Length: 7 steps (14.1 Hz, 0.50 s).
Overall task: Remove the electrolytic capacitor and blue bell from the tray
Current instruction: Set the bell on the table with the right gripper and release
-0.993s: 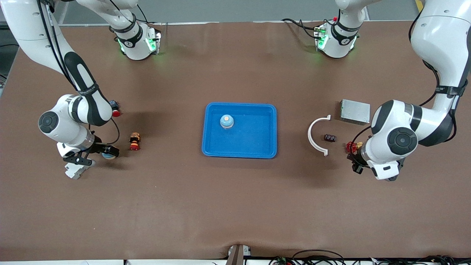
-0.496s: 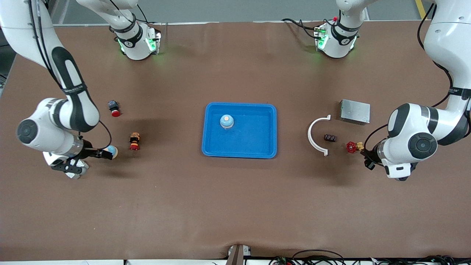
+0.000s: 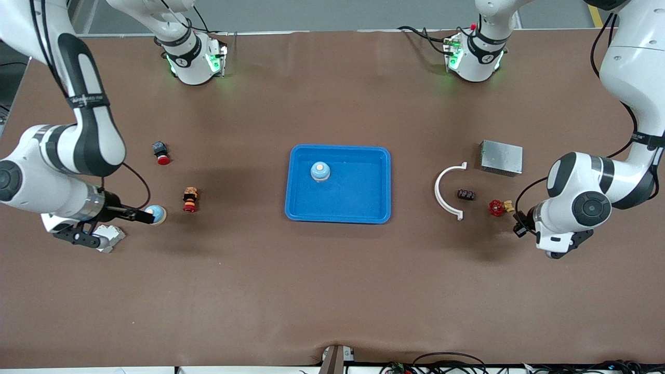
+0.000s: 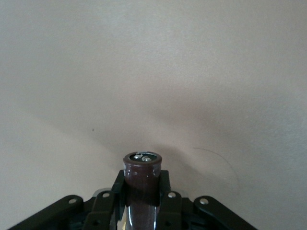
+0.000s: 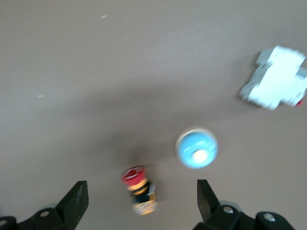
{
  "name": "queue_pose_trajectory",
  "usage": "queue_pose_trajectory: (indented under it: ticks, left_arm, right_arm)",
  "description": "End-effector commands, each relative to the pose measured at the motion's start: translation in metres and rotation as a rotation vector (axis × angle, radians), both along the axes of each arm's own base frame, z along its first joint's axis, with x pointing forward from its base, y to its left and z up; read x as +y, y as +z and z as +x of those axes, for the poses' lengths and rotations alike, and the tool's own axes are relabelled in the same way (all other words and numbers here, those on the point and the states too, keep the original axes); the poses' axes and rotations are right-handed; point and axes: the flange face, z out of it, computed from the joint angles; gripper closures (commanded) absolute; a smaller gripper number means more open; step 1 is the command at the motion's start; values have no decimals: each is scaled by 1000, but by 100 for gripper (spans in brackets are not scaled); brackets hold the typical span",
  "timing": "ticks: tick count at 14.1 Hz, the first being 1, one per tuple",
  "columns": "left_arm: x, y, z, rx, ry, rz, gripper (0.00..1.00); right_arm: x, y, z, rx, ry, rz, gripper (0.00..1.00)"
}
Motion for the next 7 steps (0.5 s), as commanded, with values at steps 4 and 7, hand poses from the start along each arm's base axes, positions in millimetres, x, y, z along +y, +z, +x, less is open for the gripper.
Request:
queue_pose_trajectory:
  ticks: [4, 7]
  left_arm:
    - [18, -12, 1, 33, -259, 45, 100]
    - [22, -27, 0, 56, -338, 68, 100]
  right_arm:
    - [151, 42, -40, -7, -188, -12, 0]
    - [219, 44, -59, -12, -248, -17, 0]
